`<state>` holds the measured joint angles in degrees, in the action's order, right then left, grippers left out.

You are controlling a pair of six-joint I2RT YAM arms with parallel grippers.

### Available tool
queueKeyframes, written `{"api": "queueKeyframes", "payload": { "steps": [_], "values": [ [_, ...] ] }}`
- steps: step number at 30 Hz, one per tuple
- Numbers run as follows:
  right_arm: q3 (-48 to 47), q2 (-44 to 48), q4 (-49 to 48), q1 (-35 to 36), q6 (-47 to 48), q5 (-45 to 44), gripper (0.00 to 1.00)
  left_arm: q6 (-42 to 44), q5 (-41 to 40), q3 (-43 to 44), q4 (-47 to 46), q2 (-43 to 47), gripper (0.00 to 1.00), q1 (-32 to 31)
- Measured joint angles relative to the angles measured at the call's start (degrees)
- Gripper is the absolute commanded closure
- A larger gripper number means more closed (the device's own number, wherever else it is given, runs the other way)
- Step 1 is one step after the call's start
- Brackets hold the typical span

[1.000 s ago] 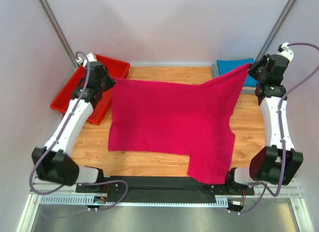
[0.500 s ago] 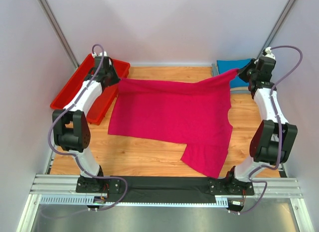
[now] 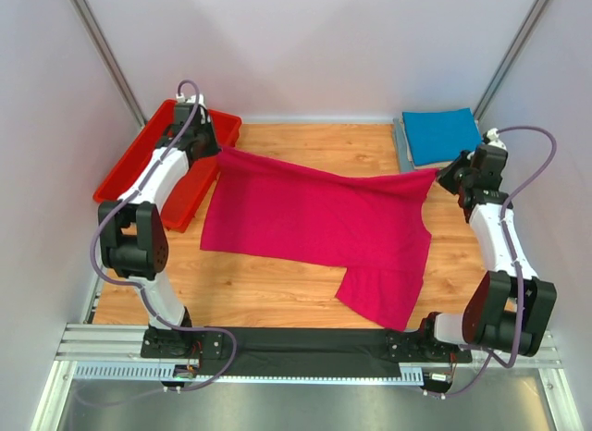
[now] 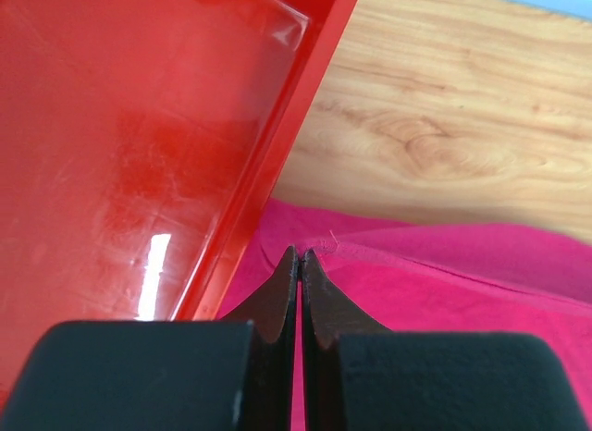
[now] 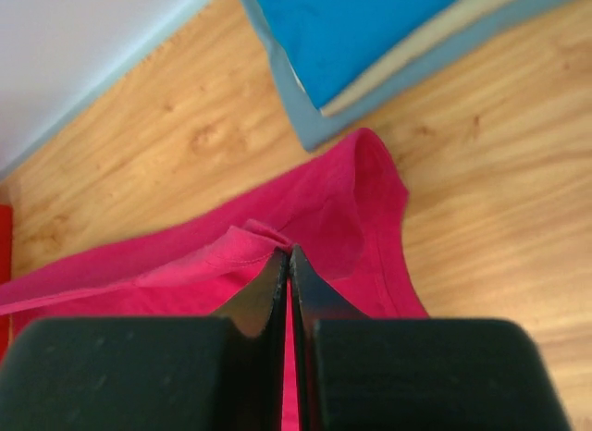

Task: Fold and stack the t-shirts
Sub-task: Flatten the tshirt out

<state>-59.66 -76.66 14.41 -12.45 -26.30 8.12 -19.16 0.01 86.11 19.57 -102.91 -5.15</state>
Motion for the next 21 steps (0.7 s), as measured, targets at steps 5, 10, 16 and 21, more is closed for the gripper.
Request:
{"api": "queueKeyframes", "payload": {
  "steps": [5, 10, 16, 21],
  "values": [
    [5.9, 1.0, 0.8, 0.0, 0.0, -0.4, 1.0, 2.5, 0.0, -1.3, 0.4, -0.5, 1.0, 0.0],
    [10.1, 1.1, 1.2, 0.0, -0.9, -1.3, 1.0, 3.3, -0.3, -5.5, 0.5, -0.5, 1.0, 0.0],
    [13.2, 3.1, 2.7, -0.2, -1.1, -2.8, 1.0, 4.4, -2.5, -8.6, 1.8, -0.5, 1.0, -1.0],
    [10.8, 2.3, 3.3, -0.9, -1.0, -3.1, 1.0, 4.5, -3.9, -7.3, 2.8, -0.6, 1.0, -1.6]
  ]
}}
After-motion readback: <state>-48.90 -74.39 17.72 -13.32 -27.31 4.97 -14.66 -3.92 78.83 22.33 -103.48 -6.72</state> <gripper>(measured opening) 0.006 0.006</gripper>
